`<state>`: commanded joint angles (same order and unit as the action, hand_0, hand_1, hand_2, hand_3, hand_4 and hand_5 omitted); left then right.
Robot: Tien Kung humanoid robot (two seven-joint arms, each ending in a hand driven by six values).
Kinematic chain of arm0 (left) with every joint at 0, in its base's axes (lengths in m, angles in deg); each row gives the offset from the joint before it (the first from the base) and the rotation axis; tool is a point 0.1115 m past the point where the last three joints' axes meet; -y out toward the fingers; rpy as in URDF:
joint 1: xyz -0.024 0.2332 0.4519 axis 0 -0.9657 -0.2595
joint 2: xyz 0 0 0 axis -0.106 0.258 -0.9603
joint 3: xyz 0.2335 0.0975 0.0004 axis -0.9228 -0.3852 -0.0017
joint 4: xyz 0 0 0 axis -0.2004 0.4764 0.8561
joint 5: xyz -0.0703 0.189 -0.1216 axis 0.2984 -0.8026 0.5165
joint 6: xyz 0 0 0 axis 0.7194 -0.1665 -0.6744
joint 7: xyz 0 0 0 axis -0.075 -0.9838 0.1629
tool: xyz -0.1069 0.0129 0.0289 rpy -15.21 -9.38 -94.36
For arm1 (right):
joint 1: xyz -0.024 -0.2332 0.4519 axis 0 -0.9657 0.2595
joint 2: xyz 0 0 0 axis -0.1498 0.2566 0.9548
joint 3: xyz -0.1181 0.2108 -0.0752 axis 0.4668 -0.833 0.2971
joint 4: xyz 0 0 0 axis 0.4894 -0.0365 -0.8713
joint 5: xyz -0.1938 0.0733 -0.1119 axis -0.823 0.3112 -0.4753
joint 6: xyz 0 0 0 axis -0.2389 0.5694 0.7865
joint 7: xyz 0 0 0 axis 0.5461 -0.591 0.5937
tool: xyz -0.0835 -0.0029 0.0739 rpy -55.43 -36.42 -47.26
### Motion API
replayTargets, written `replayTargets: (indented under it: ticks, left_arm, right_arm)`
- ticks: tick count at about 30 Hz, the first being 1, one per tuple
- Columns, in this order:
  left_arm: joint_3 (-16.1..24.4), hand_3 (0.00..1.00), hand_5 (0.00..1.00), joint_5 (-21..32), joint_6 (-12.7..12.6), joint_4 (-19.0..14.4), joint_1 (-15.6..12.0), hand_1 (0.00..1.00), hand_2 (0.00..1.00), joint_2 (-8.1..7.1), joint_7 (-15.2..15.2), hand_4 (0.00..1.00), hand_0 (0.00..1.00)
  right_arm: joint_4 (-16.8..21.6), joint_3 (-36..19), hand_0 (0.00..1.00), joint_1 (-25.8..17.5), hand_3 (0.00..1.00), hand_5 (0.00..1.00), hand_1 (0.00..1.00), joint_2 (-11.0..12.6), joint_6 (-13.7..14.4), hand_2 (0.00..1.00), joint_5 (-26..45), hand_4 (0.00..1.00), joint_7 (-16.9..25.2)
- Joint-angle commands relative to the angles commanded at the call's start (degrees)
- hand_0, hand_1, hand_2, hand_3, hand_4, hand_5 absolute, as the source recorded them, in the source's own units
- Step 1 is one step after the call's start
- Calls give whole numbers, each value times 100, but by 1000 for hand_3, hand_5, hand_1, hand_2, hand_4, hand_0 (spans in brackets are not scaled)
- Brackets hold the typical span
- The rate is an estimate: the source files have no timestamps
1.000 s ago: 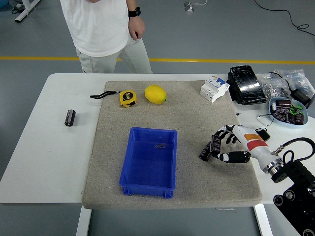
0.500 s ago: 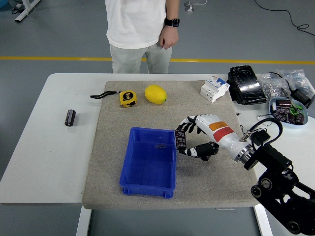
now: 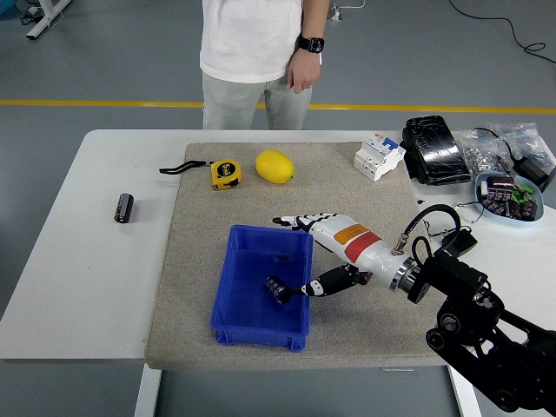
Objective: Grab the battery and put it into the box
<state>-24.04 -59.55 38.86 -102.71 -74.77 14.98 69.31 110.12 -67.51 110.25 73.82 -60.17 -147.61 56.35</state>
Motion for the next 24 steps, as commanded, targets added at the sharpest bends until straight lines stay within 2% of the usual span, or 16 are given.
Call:
replayTargets:
  ticks: [6,7,8,13,14,18,24]
  left_arm:
    - [23,624,632,-49,3,0,1,671,704,-4,17,663,726]
    - [24,624,632,-54,4,0,1,671,704,-4,18,663,726]
    - [22,624,632,-49,4,0,0,669,700,-5,16,663,726]
    - [17,624,632,-40,6,-1,-3,669,700,-3,14,663,726]
    - [18,624,631,-44,7,-2,-3,668,699,-3,15,664,726]
    - [22,624,631,-52,7,-3,0,668,699,5,19,664,726]
    - [43,625,632,-98,7,-3,3,667,700,22,34,664,726]
  right_arm:
    - [-23,-272,803,-82,992,284,798,9,234,895,19,998,12]
    - [-74,-378,803,-119,992,284,798,13,310,895,8,998,10]
    - [-107,-436,755,-139,908,309,729,14,350,816,0,998,10]
    - [-545,-827,755,-338,908,309,729,-15,582,816,-13,998,-22]
    - [-627,-879,737,-375,857,337,711,-27,598,793,-26,998,-29]
    - [-975,-976,737,-585,857,337,711,-67,571,793,154,998,-30]
    - [-1188,-914,728,-739,843,332,704,-102,558,785,313,998,15]
